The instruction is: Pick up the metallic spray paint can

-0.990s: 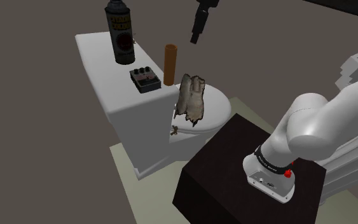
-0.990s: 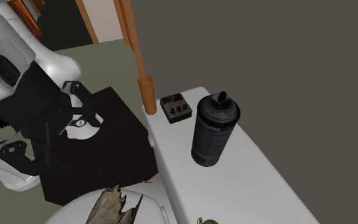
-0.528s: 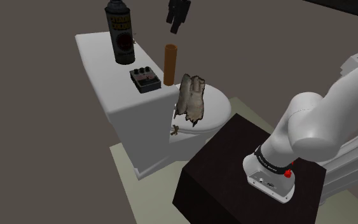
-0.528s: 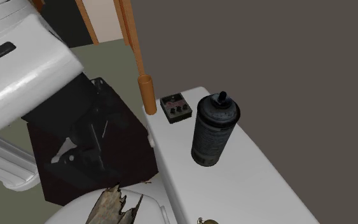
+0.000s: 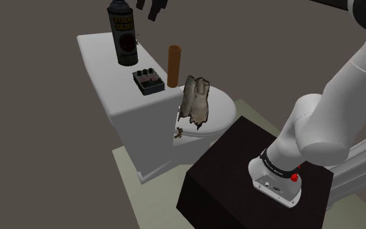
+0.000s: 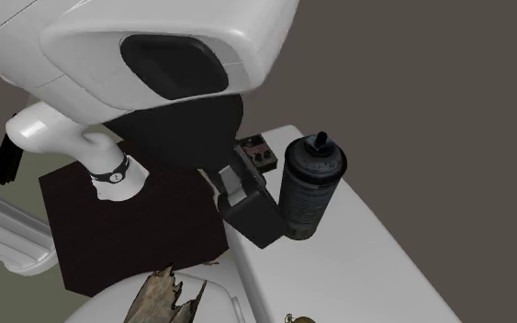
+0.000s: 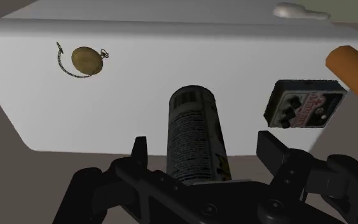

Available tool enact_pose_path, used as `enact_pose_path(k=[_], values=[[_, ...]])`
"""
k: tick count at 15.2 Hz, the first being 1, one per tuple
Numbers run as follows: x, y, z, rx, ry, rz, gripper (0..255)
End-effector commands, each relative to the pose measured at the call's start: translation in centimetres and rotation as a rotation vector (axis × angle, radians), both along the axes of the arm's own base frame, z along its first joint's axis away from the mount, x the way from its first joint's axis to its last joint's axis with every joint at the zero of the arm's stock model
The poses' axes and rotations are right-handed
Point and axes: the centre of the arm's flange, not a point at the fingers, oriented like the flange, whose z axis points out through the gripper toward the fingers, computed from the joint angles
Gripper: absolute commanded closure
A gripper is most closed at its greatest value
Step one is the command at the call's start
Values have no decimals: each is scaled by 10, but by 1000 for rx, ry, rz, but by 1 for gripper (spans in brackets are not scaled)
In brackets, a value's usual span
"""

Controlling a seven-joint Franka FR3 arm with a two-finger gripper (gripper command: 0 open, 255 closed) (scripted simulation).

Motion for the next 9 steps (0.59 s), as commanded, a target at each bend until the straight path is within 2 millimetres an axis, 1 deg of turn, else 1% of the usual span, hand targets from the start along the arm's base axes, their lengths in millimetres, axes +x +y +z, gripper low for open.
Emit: enact_pose_path(k=[1,4,9], values=[[11,15,12,22,-26,98,0],[22,40,26,51,-58,223,0],[22,40,0,51,-58,223,0]])
